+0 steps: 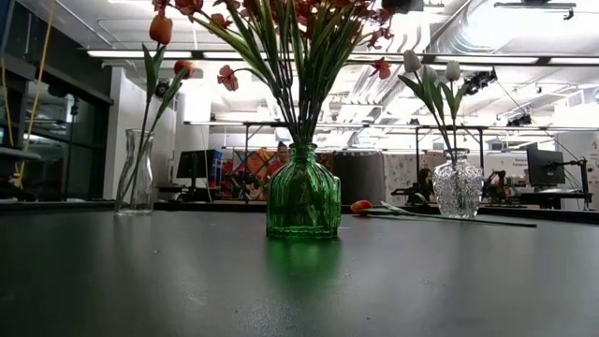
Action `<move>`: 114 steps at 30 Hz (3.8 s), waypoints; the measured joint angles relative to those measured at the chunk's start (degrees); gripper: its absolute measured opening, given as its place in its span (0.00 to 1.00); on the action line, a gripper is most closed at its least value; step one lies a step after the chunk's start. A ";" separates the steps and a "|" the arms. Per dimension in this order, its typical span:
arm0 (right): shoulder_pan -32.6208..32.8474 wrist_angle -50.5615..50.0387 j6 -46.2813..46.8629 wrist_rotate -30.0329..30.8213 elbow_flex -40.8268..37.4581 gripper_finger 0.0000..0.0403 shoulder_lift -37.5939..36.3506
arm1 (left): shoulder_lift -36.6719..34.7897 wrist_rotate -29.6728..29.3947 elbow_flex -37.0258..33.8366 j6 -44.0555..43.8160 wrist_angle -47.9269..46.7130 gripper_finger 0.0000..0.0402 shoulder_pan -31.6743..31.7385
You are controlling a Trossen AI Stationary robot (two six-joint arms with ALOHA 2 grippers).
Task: Sort flowers into vase by color
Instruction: Put the light orange flower into the left transparent vase
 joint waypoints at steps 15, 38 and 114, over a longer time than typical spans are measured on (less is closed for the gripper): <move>10.55 49.00 40.02 17.94 -76.47 0.67 -32.46 | 0.00 -3.42 0.00 0.03 -0.32 0.00 0.02; -7.09 71.15 31.03 27.94 -74.54 0.67 -2.11 | 0.48 -4.42 -0.02 -0.45 4.43 0.00 0.02; -4.77 157.15 37.67 5.95 -1.17 0.00 50.72 | -0.33 -3.96 -0.04 5.00 4.06 0.00 0.00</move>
